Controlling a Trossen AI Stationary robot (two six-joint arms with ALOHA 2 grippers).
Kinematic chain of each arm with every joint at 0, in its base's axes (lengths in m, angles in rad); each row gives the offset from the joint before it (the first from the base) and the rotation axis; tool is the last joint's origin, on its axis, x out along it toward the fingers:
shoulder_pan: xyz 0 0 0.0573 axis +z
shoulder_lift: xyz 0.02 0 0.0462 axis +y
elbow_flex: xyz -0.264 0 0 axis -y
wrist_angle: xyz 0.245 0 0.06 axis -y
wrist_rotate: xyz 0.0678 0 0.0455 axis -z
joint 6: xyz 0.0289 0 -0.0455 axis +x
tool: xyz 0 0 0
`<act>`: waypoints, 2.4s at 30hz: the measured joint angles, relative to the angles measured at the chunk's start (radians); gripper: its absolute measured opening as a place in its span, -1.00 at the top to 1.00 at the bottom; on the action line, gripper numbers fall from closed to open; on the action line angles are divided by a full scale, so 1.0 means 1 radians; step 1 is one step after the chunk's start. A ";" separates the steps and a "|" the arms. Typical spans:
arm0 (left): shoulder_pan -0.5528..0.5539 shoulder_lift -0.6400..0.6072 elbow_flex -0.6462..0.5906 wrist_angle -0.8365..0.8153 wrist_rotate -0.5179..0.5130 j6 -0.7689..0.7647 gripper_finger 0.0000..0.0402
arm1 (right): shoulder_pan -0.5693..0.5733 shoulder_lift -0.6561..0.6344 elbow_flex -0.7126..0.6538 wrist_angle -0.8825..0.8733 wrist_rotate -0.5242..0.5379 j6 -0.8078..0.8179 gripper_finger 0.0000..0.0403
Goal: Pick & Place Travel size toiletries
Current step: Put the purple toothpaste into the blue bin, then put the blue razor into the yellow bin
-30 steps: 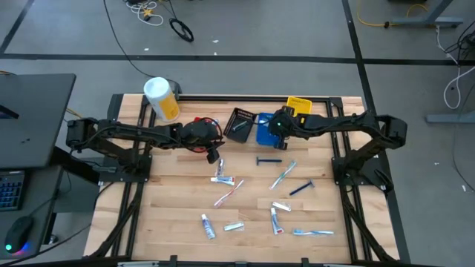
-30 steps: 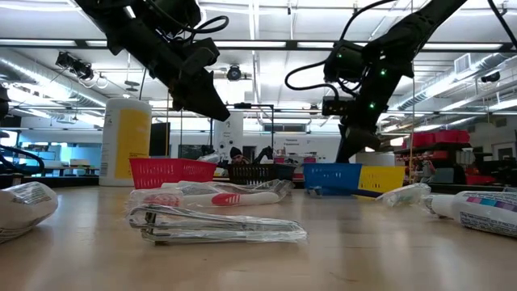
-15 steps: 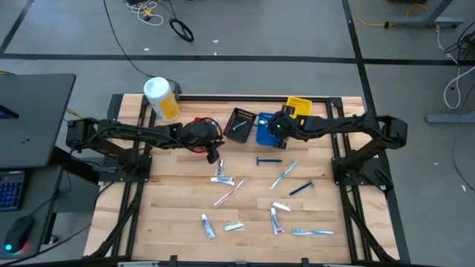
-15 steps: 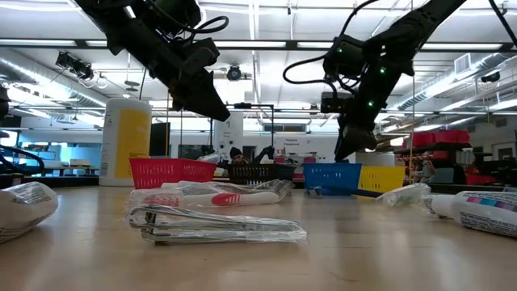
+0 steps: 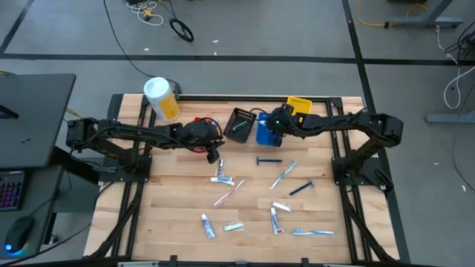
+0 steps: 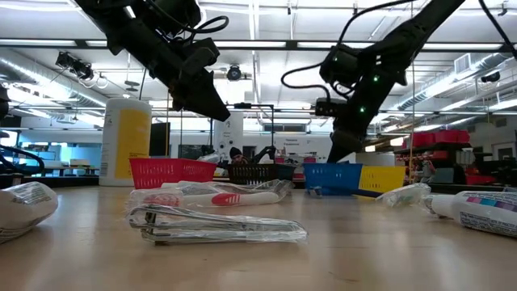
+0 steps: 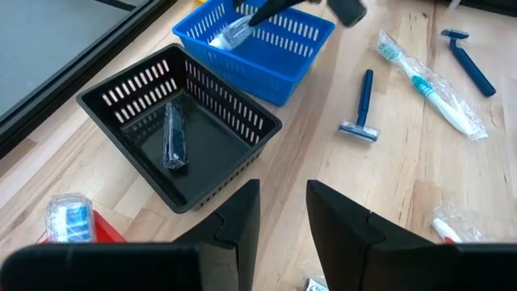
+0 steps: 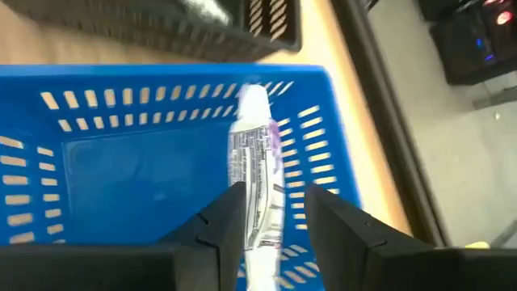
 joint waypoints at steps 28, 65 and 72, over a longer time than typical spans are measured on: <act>0.000 0.000 0.000 0.000 0.000 0.000 0.45 | 0.012 -0.019 0.001 0.040 -0.033 0.036 0.36; 0.000 0.000 0.000 0.001 -0.001 -0.001 0.45 | 0.085 -0.007 0.134 -0.301 -0.329 0.034 0.27; 0.000 0.000 0.000 0.000 -0.001 -0.001 0.45 | 0.190 -0.007 0.134 -0.298 -0.357 0.079 0.04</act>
